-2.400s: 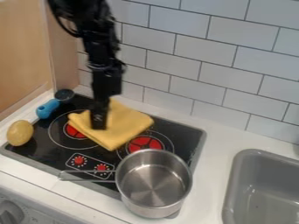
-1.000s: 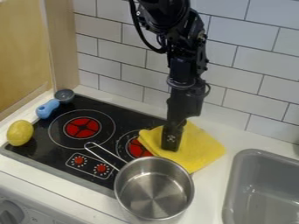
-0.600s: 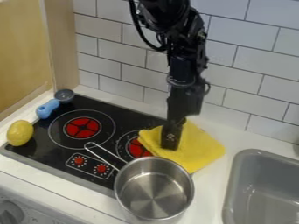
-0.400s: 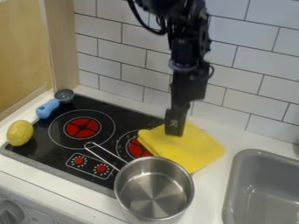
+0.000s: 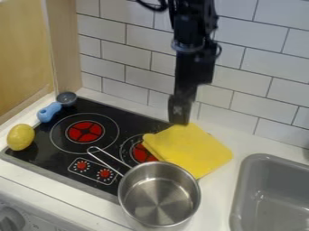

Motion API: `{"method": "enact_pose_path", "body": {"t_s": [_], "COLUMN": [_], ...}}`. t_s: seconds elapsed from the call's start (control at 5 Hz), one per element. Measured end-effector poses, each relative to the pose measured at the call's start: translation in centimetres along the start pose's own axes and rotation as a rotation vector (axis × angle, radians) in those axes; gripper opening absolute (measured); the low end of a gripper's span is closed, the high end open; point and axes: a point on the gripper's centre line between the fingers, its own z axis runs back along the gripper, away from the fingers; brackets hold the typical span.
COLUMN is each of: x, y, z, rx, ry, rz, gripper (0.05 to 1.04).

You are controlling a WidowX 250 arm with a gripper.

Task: Move the yellow cloth to the right side of the burner

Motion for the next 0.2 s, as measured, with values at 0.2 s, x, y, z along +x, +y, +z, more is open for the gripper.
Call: {"method": "enact_pose_path", "body": {"t_s": [0.2], "x": [-0.59], "y": [-1.16], "z": [1.31], "rx": [0.017], "ry": [0.002], "rz": [-0.003], "gripper": [1.000]}}
